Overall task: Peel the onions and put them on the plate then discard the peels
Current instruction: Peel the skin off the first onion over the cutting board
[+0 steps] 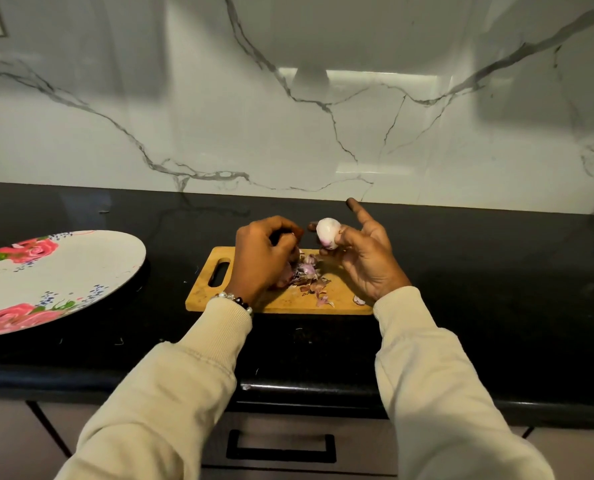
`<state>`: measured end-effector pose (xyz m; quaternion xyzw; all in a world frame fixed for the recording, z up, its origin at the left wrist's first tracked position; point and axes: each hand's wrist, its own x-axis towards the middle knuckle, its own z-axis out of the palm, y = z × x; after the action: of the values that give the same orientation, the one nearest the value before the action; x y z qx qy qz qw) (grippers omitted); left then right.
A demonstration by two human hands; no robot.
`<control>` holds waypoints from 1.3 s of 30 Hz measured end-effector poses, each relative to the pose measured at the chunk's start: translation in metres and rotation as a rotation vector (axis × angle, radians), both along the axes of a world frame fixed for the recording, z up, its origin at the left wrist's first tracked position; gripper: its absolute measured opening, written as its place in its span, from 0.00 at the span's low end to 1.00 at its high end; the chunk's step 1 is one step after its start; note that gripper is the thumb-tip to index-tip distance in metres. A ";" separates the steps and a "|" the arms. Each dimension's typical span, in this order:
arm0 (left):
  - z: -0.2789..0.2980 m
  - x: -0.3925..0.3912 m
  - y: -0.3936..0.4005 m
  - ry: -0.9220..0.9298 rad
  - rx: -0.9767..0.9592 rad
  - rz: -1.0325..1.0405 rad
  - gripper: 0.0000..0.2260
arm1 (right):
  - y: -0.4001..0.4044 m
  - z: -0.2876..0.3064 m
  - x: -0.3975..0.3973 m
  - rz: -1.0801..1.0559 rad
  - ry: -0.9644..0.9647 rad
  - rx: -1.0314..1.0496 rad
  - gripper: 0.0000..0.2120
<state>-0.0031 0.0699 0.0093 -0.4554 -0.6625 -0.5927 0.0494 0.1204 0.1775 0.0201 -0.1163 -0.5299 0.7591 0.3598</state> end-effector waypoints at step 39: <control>-0.006 -0.006 0.005 0.567 -0.178 0.015 0.08 | 0.000 -0.007 0.000 -0.003 -0.287 0.244 0.49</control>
<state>-0.0089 0.0750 0.0031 -0.6002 -0.6750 -0.3812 0.1967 0.1206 0.1778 0.0127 -0.1796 -0.6636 0.6644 0.2931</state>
